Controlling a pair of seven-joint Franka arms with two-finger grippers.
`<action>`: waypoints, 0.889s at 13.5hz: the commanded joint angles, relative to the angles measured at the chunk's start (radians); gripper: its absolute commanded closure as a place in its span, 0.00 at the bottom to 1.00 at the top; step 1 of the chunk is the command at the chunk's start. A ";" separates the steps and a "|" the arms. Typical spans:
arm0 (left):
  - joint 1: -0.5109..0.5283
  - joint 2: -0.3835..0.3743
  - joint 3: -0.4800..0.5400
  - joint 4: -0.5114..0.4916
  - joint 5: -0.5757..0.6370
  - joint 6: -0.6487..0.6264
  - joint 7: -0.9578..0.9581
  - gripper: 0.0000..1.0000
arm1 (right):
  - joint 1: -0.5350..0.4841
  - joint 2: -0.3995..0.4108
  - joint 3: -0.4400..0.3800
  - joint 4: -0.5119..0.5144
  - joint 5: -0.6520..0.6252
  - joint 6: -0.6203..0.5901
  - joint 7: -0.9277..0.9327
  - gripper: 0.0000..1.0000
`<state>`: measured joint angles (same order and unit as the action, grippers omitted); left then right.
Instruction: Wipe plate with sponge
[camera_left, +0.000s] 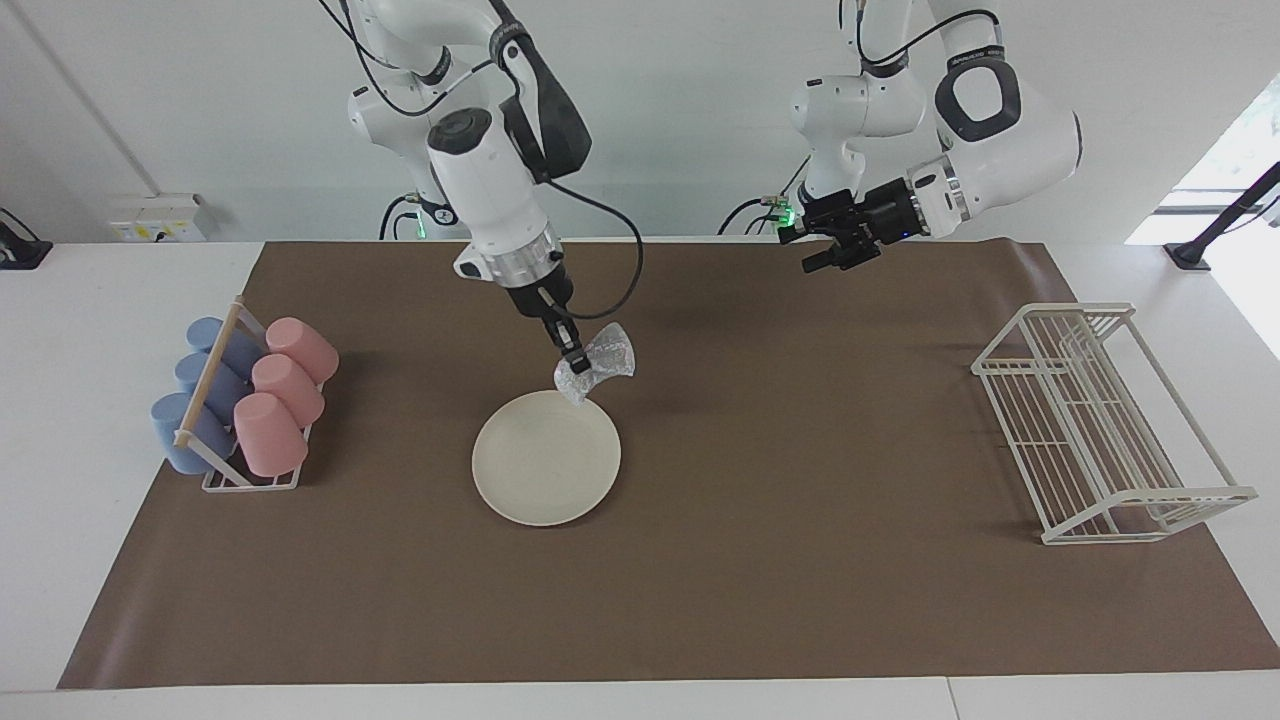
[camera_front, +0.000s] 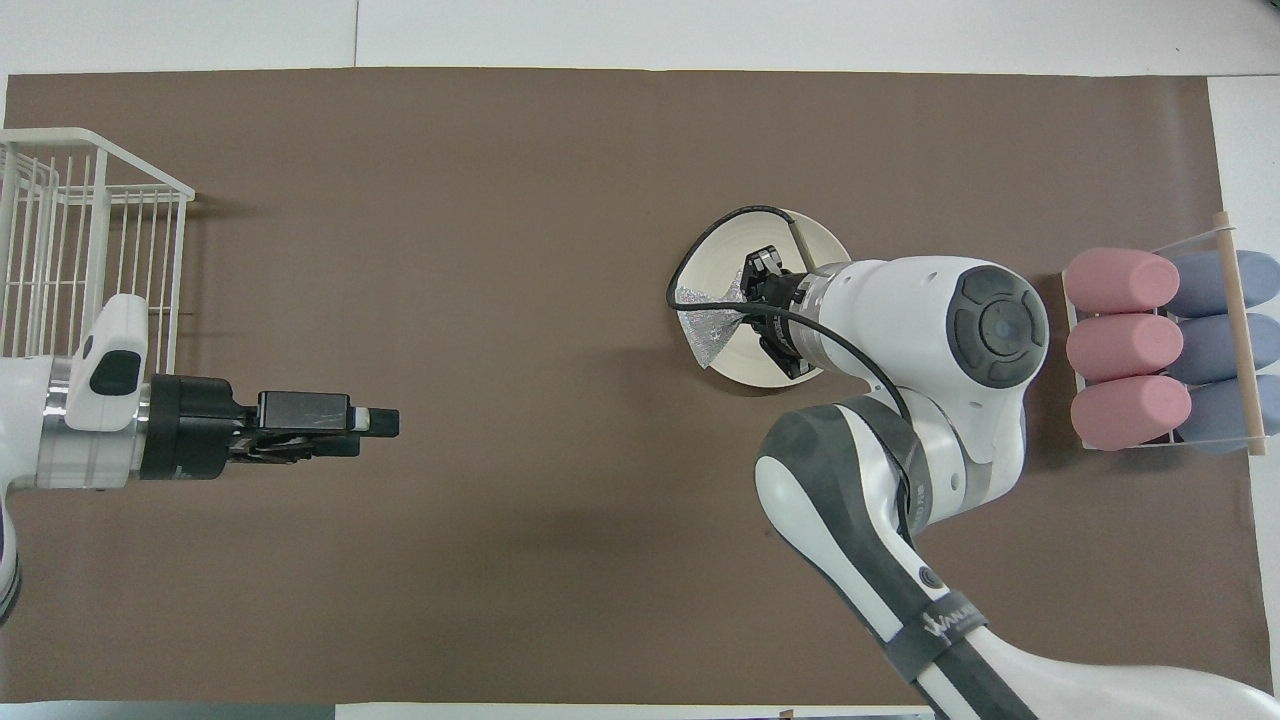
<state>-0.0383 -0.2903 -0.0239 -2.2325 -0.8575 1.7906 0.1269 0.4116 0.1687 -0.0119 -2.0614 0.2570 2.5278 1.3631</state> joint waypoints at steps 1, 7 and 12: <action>0.029 0.005 -0.004 0.028 0.116 -0.025 -0.020 0.00 | -0.034 0.084 0.012 -0.010 0.013 0.058 -0.126 1.00; 0.040 0.006 -0.004 0.031 0.291 -0.007 -0.018 0.00 | -0.062 0.140 0.012 -0.017 0.025 0.120 -0.177 1.00; 0.044 0.026 -0.004 0.067 0.400 -0.007 -0.039 0.00 | -0.131 0.140 0.016 -0.042 0.031 0.120 -0.305 1.00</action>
<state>-0.0046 -0.2796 -0.0222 -2.1894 -0.4982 1.7903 0.1050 0.2975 0.3102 -0.0114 -2.0837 0.2588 2.6398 1.0993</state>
